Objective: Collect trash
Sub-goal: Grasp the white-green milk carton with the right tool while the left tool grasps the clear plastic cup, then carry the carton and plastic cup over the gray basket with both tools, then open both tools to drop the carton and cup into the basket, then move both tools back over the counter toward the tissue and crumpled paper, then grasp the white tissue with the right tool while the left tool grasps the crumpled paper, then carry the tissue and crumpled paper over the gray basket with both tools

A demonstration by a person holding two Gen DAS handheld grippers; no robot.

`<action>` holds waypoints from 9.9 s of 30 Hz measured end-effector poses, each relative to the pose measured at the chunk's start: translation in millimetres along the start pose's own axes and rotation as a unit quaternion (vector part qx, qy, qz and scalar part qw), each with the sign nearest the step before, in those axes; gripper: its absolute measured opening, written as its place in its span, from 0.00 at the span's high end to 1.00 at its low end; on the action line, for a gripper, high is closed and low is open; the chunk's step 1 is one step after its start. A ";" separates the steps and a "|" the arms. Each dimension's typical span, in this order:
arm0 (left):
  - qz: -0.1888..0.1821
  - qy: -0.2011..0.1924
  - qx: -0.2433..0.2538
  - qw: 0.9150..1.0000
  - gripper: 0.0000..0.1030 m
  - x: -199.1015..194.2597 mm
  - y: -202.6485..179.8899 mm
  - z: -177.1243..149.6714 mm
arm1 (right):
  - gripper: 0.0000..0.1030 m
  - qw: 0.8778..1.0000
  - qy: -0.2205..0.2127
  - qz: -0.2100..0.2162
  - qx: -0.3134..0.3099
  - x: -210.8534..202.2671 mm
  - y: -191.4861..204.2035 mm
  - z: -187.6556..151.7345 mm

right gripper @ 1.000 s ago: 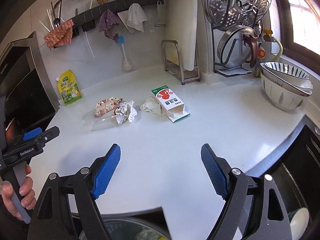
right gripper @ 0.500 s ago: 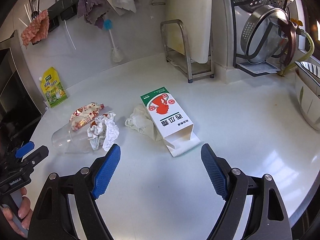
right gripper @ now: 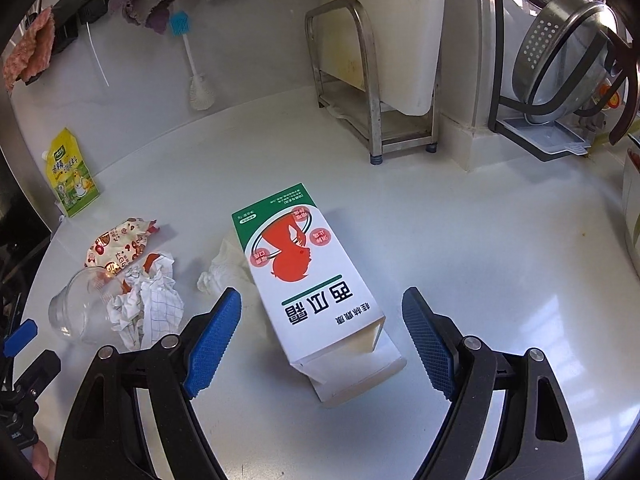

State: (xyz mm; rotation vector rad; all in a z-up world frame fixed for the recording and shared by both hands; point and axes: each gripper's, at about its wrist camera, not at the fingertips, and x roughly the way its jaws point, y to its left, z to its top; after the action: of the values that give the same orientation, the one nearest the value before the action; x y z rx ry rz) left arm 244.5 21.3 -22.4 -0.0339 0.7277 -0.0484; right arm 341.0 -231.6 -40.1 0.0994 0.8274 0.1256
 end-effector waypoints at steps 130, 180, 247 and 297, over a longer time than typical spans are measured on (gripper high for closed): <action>-0.094 0.020 0.093 0.991 0.95 -230.1 -35.4 -216.9 | 0.52 0.994 -0.098 -0.013 0.047 -307.6 81.4 -334.6; -0.079 0.066 0.089 0.991 0.22 -187.4 -29.9 -259.2 | 0.41 0.995 -0.055 -0.006 0.088 -272.4 64.8 -383.5; 0.012 -0.016 0.045 0.999 0.06 3.1 -24.1 5.2 | 0.31 0.998 0.024 -0.038 -0.045 -11.5 28.1 -25.6; 0.017 -0.024 0.040 0.999 0.74 2.3 -75.7 16.4 | 0.87 0.997 -0.044 0.034 0.049 -52.4 -29.5 -19.4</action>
State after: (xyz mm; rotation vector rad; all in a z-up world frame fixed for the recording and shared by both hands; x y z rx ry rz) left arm 254.6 -54.2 -8.1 0.0544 0.6780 -0.0436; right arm 293.6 -267.9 -19.1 0.2251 0.7428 0.1438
